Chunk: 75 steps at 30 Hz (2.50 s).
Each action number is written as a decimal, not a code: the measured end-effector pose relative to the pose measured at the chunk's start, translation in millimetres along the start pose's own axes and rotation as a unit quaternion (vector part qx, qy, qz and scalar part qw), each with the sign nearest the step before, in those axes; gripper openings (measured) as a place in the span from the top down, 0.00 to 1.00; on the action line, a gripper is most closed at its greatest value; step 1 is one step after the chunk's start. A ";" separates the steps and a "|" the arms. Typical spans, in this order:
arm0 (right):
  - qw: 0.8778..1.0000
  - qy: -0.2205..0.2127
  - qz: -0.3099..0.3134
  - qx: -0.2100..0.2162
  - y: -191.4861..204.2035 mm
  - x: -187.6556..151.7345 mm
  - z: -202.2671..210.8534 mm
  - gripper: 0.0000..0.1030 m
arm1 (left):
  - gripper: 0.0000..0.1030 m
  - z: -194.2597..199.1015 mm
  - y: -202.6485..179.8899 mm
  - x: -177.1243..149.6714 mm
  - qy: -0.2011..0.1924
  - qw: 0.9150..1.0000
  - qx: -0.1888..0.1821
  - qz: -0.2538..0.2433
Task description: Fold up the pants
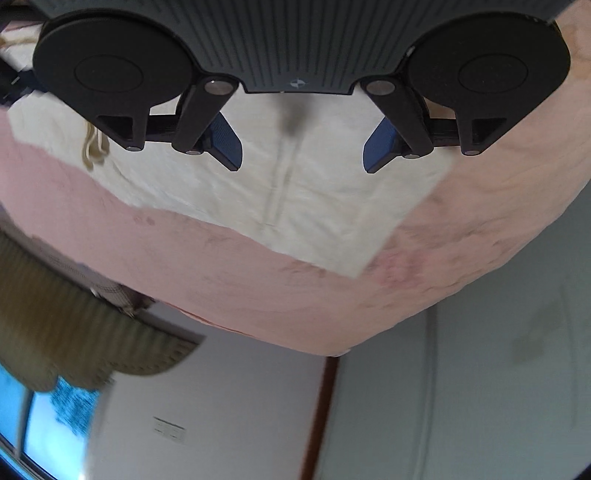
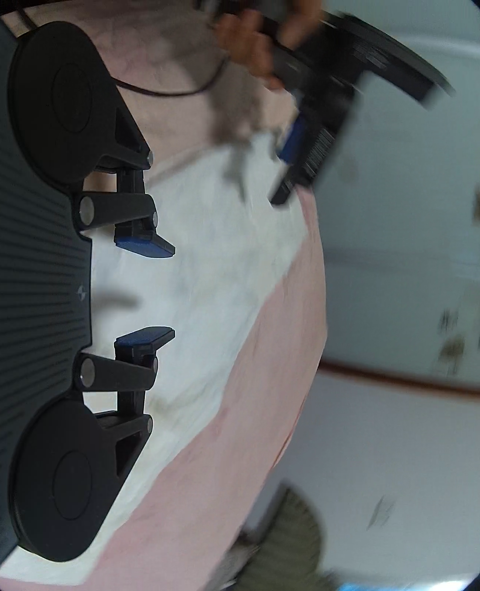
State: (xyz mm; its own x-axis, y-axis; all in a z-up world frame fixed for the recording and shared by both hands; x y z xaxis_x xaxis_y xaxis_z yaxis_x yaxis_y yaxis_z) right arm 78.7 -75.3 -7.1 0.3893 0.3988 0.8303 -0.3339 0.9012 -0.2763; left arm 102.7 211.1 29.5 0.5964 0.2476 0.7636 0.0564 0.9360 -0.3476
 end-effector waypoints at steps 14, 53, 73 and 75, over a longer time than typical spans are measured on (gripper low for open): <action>0.975 -0.059 0.215 -0.007 127.2 15.5 -43.9 0.61 | 0.17 7.8 70.0 -24.3 0.062 0.964 -0.140 0.220; 0.991 0.066 -0.042 0.107 31.1 82.3 -124.6 0.81 | 0.86 -41.6 67.3 26.4 -0.021 0.981 -0.072 0.179; 0.995 -0.087 -0.044 0.035 -65.1 56.2 4.0 0.81 | 0.84 1.3 -187.9 3.8 -0.101 0.967 -0.178 -0.153; 0.995 -0.081 -0.056 0.025 -84.1 42.7 18.7 0.80 | 0.83 -5.9 -215.6 -5.4 -0.091 0.962 -0.191 -0.173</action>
State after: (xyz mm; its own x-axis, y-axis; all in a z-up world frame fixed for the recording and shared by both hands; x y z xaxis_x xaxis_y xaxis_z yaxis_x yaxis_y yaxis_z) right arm 107.4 -137.2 60.6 0.2840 0.2599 0.9229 -0.3401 0.9273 -0.1564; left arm 92.0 6.5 97.1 0.3405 0.0112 0.9402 0.5375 0.8181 -0.2044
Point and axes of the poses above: each gripper's, at about its wrist camera, not at the fingertips, and z roughly against the way its jaws point, y to its left, x to its top, the point moved 2 cm from there along -z, roughly the way its jaws point, and after that the axes turned 14 degrees about -x, right-handed, at the moved point
